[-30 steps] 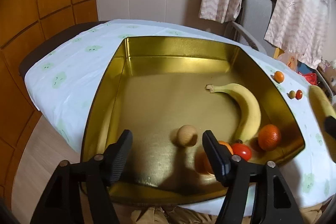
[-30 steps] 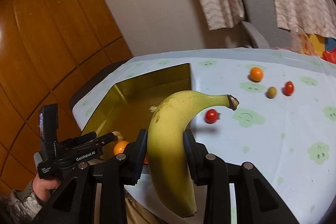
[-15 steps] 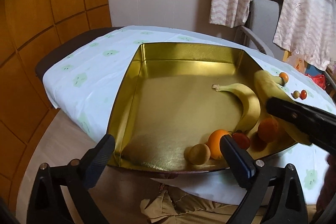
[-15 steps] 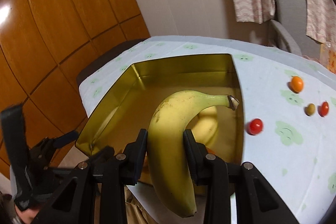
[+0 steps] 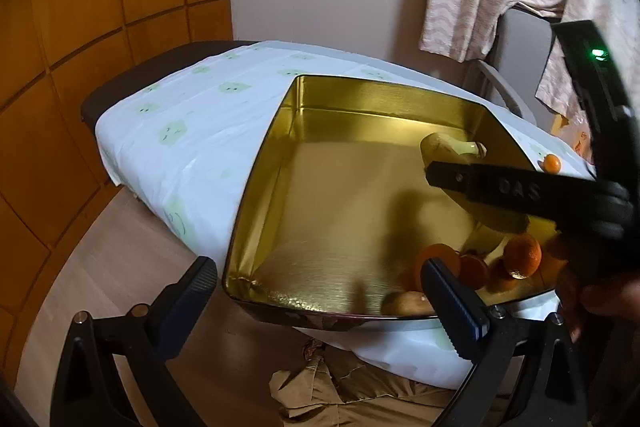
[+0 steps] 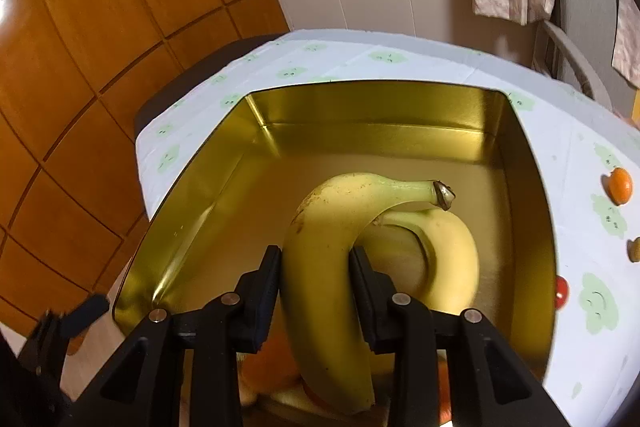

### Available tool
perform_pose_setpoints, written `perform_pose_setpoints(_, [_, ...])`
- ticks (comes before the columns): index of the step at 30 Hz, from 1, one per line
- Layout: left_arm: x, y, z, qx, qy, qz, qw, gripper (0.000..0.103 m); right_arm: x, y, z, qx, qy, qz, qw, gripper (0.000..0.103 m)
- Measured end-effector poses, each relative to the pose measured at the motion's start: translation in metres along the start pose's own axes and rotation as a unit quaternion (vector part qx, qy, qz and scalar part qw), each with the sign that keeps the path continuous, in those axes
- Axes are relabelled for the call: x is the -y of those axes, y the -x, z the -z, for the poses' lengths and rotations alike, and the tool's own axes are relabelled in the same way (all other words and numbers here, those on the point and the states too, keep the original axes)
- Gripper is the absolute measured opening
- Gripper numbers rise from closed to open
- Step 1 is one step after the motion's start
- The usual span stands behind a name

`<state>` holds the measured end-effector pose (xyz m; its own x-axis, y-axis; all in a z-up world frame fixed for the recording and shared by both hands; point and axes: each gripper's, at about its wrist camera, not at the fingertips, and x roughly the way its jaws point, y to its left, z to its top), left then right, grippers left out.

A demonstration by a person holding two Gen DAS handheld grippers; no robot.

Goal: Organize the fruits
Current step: 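Lower the banana into the tin tray beside the other banana and open the right gripper, then grasp the red cherry tomato on the table with the right gripper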

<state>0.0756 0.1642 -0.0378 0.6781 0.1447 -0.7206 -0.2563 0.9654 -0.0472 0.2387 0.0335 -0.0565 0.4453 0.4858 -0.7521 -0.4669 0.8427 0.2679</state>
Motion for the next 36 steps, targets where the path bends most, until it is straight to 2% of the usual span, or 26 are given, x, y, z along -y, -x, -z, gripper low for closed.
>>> perform_pose_setpoints(2, [-0.002,-0.001,0.001,-0.002,0.004,-0.001,1.0000,0.103,0.001,-0.009,-0.005,-0.009,-0.011,-0.005,1.000,0.035])
perform_pose_setpoints(7, [-0.002,-0.002,0.001,-0.003,0.005,0.001,1.0000,0.103,0.003,-0.001,-0.014,0.011,-0.029,-0.013,0.999,0.035])
perform_pose_setpoints(16, [0.000,0.001,0.002,0.001,0.011,0.010,0.9999,0.103,0.023,0.063,0.003,0.091,-0.048,-0.013,0.995,0.035])
perform_pose_setpoints(22, [0.005,0.007,0.003,0.016,0.006,0.012,0.9998,0.103,0.044,0.097,0.027,0.119,-0.055,0.024,0.991,0.035])
perform_pose_setpoints(27, [0.011,0.016,0.004,0.030,-0.002,0.021,0.9993,0.103,0.080,0.114,0.054,0.126,-0.101,0.051,0.986,0.035])
perform_pose_setpoints(33, [0.026,0.028,0.004,0.041,-0.017,0.076,0.9961,0.103,0.131,0.119,0.095,0.104,-0.157,0.084,0.979,0.035])
perform_pose_setpoints(36, [0.042,0.033,0.008,0.048,-0.037,0.097,0.9934,0.103,0.149,0.111,0.095,0.090,-0.161,0.087,0.979,0.035])
